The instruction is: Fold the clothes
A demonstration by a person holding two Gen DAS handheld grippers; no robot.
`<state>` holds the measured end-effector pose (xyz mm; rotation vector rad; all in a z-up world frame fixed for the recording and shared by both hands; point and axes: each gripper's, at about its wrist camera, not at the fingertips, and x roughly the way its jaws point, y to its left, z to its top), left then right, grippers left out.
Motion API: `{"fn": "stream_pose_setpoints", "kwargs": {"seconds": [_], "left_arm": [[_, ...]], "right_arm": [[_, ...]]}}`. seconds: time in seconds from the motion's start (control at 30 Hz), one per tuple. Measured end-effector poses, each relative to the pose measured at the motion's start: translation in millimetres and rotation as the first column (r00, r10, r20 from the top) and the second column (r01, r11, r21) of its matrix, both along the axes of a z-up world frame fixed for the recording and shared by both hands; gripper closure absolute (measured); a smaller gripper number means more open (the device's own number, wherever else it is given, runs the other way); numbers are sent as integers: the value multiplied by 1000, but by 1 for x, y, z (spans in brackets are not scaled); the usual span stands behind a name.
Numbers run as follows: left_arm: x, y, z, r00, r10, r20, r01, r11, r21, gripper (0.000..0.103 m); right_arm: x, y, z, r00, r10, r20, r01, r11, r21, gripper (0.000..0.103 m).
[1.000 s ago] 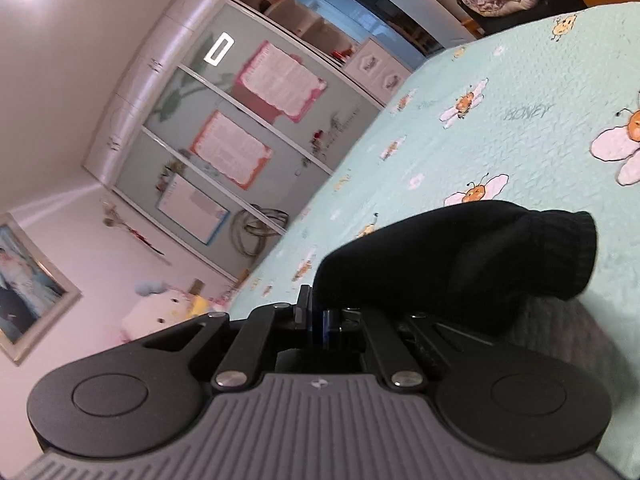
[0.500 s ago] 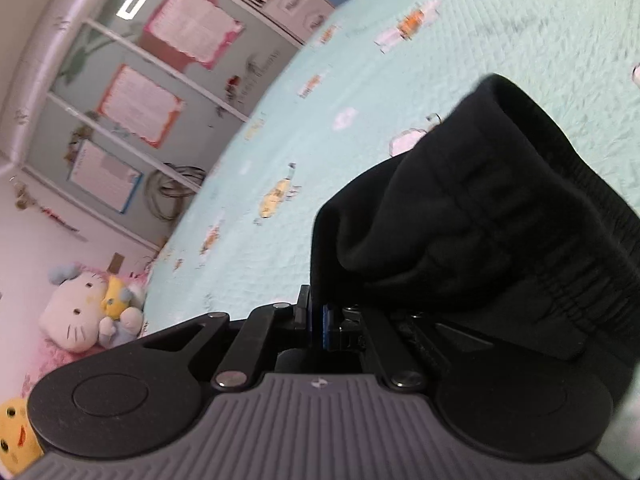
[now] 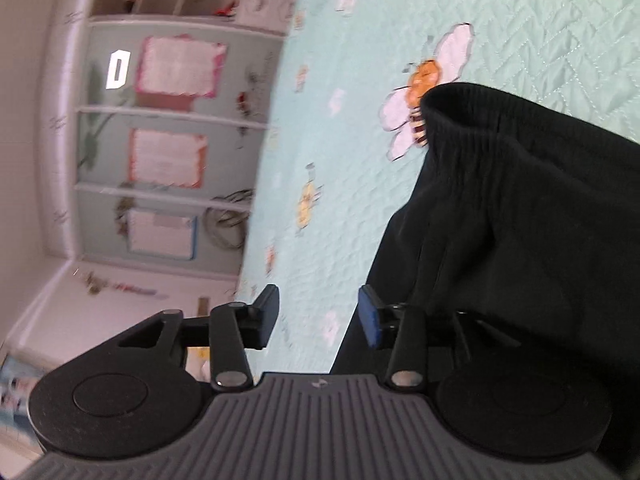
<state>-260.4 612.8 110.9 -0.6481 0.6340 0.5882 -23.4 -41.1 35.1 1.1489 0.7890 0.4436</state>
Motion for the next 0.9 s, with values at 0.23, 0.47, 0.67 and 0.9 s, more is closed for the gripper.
{"fn": "stream_pose_setpoints", "kwargs": {"seconds": [0.23,0.47,0.67,0.9], "left_arm": [[-44,5,22,999,-8,40,8,1000,10,60],[-24,20,34,999,31,19,-33,995,90,55],[-59,23,25,997,63,42,-67,991,115,47],[-74,23,-7,1000,-11,28,6,984,176,48]], "right_arm": [[-80,33,28,975,167,143,-153,983,-104,53],[-117,96,33,941,313,127,-292,943,-162,53],[-143,130,40,896,421,140,-377,889,-258,53],[-154,143,22,886,456,82,-426,871,-243,53]]}}
